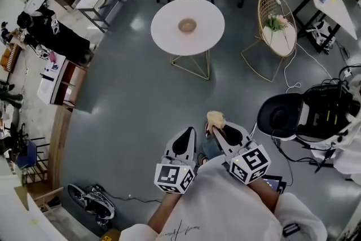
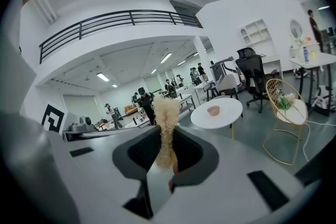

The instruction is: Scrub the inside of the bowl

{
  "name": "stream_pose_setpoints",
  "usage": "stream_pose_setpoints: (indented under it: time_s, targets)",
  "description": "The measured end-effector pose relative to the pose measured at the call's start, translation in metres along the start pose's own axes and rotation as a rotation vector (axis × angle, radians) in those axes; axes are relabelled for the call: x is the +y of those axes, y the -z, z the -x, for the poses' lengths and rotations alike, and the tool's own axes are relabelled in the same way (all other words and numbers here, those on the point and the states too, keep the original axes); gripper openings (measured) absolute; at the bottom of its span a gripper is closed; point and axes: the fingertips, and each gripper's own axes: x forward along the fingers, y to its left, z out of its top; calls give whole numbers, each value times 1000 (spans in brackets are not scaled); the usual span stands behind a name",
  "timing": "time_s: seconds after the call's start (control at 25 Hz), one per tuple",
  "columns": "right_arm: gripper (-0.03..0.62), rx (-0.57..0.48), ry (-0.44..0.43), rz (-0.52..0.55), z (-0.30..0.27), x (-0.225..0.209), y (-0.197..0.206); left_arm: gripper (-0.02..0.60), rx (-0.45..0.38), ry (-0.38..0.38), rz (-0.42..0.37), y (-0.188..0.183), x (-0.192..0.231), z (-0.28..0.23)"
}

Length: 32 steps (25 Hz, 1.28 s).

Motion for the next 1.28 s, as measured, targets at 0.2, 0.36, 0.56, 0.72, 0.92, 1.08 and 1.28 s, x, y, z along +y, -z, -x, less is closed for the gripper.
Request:
stream_pose_setpoints:
  time_s: [0.2, 0.36, 0.56, 0.72, 0.92, 1.08, 1.28]
  targets:
    - [81, 16, -8, -5, -44, -10, -11, 3, 8, -5, 4, -17, 33, -27]
    - [83, 18, -3, -13, -72, -24, -20, 3, 17, -18, 5, -30, 62, -51]
    - [83, 26, 5, -30, -100, -46, -30, 3, 32, -26, 6, -42, 83, -80]
    - [83, 30, 4, -31, -116, -66, -38, 3, 42, -34, 16, -46, 92, -103]
    - [84, 36, 0, -22, -126, -83, -45, 3, 37, -39, 11, -56, 96, -122]
    - [84, 39, 5, -11, -127, -92, -48, 3, 30, -42, 18, -61, 98, -129]
    - [84, 38, 13, 43, -130, -80, -53, 3, 12, -40, 40, -67, 105, -118]
